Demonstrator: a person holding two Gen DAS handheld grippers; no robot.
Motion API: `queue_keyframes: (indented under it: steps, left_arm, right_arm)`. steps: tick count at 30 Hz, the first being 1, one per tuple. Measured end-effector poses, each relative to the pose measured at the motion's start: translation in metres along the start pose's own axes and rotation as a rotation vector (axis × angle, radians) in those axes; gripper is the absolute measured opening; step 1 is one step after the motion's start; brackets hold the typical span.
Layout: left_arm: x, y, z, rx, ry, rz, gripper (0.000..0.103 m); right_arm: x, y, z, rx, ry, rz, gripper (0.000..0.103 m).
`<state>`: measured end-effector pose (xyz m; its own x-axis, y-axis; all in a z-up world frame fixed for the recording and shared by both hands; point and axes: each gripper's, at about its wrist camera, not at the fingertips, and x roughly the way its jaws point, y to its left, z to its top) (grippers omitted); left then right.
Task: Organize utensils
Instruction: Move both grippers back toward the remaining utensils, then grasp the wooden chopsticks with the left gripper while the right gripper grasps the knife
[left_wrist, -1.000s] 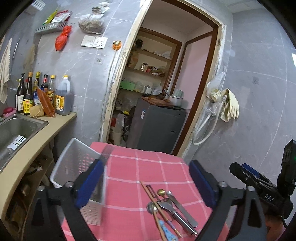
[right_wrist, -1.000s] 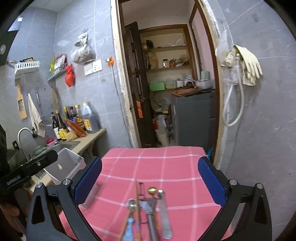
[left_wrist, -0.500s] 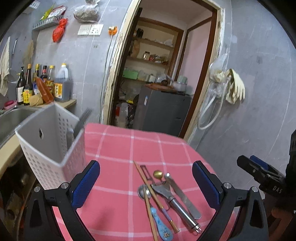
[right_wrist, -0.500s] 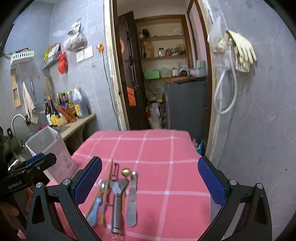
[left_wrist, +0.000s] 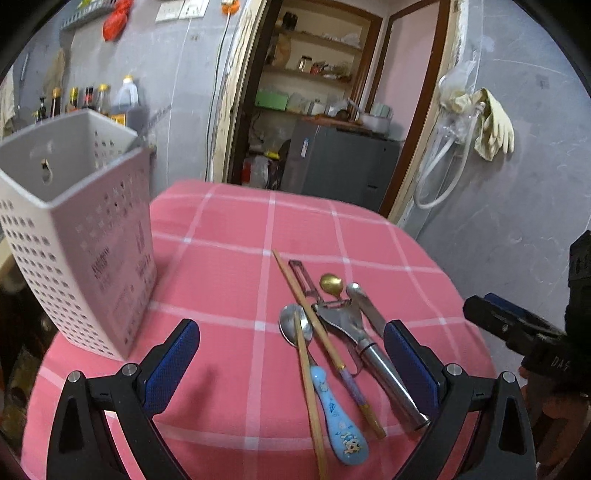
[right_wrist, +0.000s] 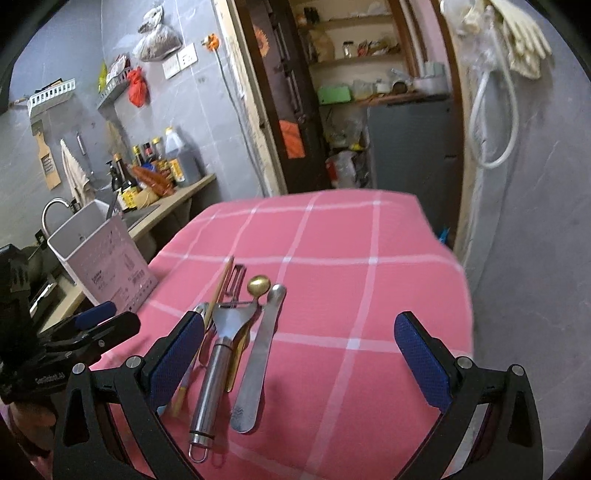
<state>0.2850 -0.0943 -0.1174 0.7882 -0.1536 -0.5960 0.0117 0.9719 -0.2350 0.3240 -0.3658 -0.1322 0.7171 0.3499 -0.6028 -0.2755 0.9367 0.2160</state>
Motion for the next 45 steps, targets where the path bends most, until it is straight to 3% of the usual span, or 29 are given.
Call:
queue_keyframes:
  steps: [4,9,15,27,40,45]
  left_arm:
    - [0.014,0.003,-0.002,-0.026,0.055,-0.023,0.094]
    - [0.032,0.006,-0.005,-0.077,0.119,-0.080,0.081]
    - [0.054,0.009,-0.008,-0.146,0.207,-0.149,0.063]
    - [0.082,0.010,-0.002,-0.223,0.342,-0.178,0.032]
    - [0.097,0.000,0.014,-0.213,0.485,-0.133,0.027]
    - [0.104,-0.003,0.018,-0.213,0.536,-0.115,0.020]
  right_arm:
    - [0.023,0.000,-0.007,0.010,0.060,0.040,0.078]
    - [0.042,0.000,-0.013,0.021,0.131,0.082,0.052]
    - [0.057,0.004,-0.013,0.010,0.181,0.124,0.036]
    - [0.098,0.005,0.007,-0.022,0.311,0.189,0.027]
    - [0.134,0.024,0.021,-0.066,0.452,0.189,0.027]
    - [0.134,0.029,0.021,-0.103,0.496,0.159,0.025]
